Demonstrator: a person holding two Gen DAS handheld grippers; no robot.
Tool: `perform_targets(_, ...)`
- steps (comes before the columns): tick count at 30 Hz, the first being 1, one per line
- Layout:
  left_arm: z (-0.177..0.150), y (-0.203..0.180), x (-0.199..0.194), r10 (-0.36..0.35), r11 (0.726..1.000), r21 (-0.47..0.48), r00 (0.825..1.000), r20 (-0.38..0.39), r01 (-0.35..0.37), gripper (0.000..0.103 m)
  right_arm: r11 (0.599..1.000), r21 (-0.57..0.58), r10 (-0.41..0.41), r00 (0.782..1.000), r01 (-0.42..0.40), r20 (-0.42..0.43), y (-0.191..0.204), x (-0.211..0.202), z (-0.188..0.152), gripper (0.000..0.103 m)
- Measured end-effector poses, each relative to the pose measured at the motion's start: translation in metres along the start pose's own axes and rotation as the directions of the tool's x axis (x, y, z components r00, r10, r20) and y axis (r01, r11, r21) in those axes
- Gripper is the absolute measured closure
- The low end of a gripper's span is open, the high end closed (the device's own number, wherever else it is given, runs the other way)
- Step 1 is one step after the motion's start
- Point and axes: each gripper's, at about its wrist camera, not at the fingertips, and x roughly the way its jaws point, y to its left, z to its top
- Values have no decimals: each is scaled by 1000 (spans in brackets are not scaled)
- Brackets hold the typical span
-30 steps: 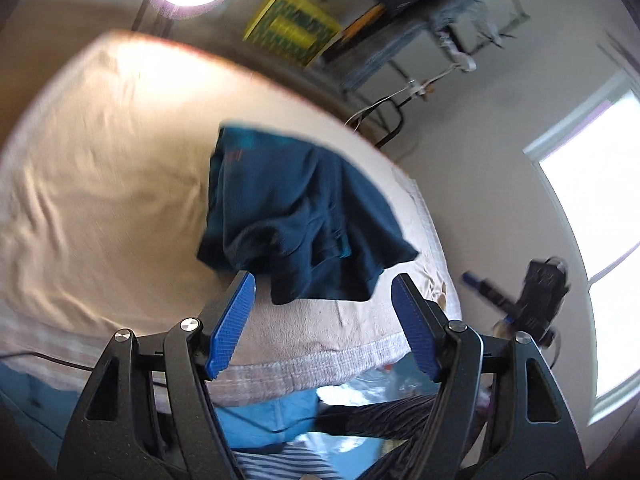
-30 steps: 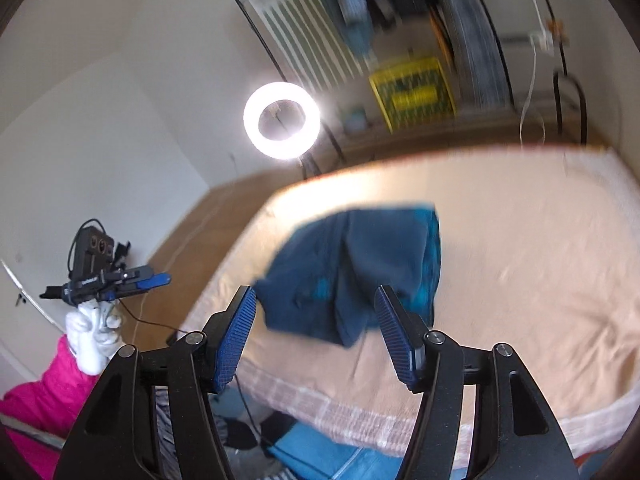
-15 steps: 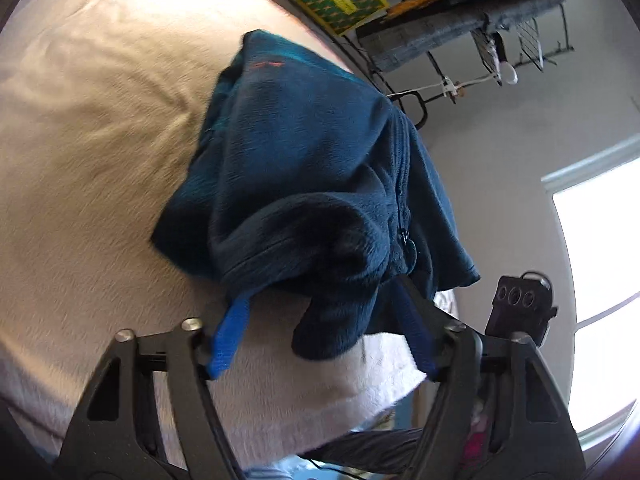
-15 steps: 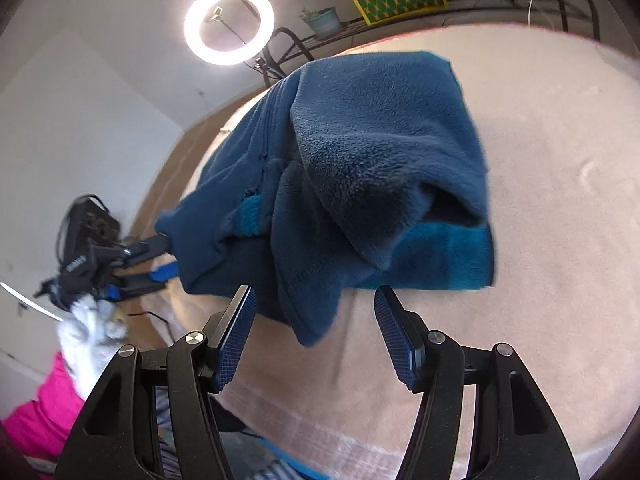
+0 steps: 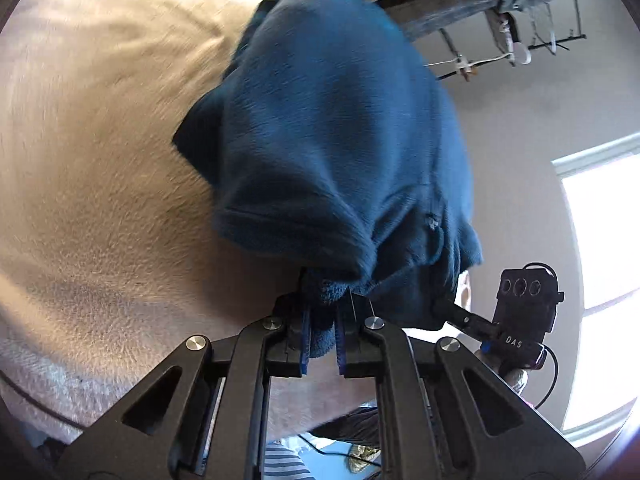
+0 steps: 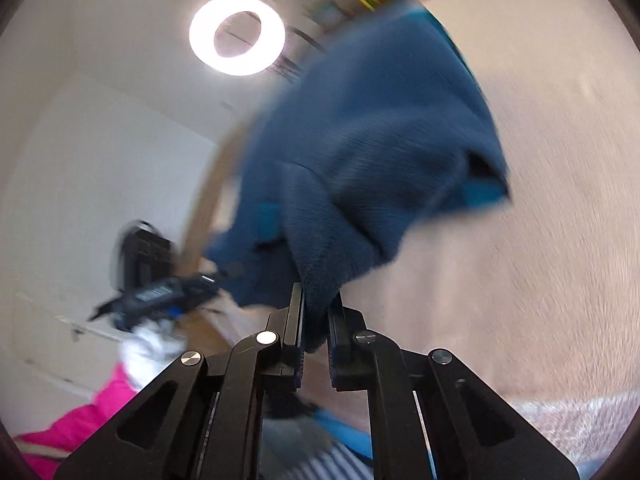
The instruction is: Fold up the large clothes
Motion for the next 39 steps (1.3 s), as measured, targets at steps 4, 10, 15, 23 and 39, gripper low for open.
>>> perform_targets(4,-6,-15,-12,40,997,64,999,-4,-40,85,998,-49,-29,1000,29,0,5,-2,0,95)
perform_targets(10,-26,-32,-54,39,989,141,999,-29,-34,75,990,-136,-48,996,37,-82,19,-32,-13,90)
perform_targets(15,-13,-63,-80,67,958,270,992,103,-93,75,933,-360,6,998,15,57,69,-73,-6,90)
perform_targets(23,25,-35,-20,237,935,257,969,64,-246,75,894,-307,-256,934,327,247,35,-51,39,90)
perform_targets(39,56,-109,-68,206,900,331,947,248,-283,75,866,-359,-232,915,349,328,71,-65,71,90)
